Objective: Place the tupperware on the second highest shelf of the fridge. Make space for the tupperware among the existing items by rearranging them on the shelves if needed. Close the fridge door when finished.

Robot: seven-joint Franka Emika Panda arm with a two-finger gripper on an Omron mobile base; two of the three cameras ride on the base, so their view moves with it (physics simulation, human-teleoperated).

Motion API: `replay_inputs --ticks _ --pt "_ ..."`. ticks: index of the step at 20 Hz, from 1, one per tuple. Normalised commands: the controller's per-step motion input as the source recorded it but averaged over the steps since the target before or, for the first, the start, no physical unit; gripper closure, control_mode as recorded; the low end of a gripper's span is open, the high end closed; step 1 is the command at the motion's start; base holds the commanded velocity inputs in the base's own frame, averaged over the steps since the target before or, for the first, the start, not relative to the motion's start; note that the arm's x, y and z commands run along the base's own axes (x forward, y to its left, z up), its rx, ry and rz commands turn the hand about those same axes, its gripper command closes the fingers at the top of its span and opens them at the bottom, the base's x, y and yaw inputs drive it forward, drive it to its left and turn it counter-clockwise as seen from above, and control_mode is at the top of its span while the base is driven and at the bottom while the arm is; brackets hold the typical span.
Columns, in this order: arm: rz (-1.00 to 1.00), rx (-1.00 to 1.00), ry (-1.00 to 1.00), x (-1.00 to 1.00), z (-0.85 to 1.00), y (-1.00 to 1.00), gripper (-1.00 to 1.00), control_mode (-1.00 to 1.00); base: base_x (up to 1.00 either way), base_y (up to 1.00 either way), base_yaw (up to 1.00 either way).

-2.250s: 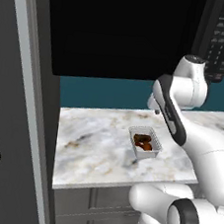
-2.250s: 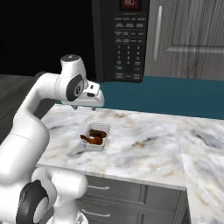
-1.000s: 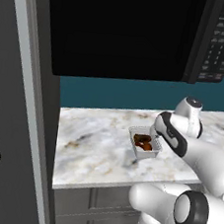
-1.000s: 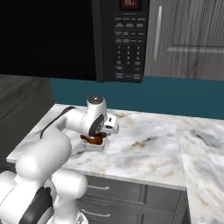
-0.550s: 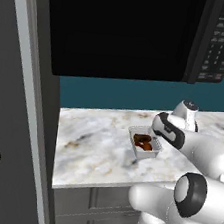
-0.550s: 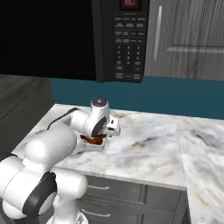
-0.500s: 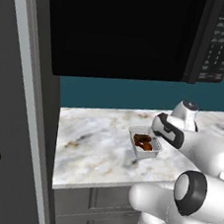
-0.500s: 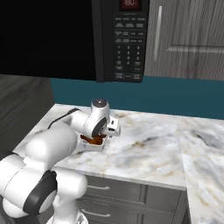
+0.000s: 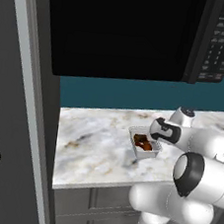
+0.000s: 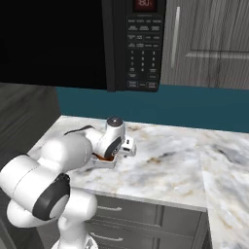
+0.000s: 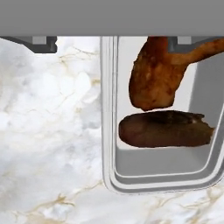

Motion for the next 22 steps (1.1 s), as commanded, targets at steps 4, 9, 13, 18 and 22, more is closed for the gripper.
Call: replay_inputs --ticks 4,9,13,18,22 --pt "0.0 0.0 0.0 0.15 -0.22 -0.04 -1.0 -1.0 0.0 0.0 0.0" --pt "0.0 0.0 0.0 0.18 -0.18 -0.01 -1.0 -1.0 0.0 0.0 0.0" --pt "0.0 0.0 0.0 0.2 -0.15 0.0 -1.0 -1.0 0.0 0.0 0.0" --pt "0.0 0.0 0.0 0.2 -0.15 0.0 -1.0 -1.0 0.0 0.0 0.0" --pt "0.0 0.0 0.0 0.2 -0.13 0.0 -1.0 -1.0 0.0 0.0 0.0"
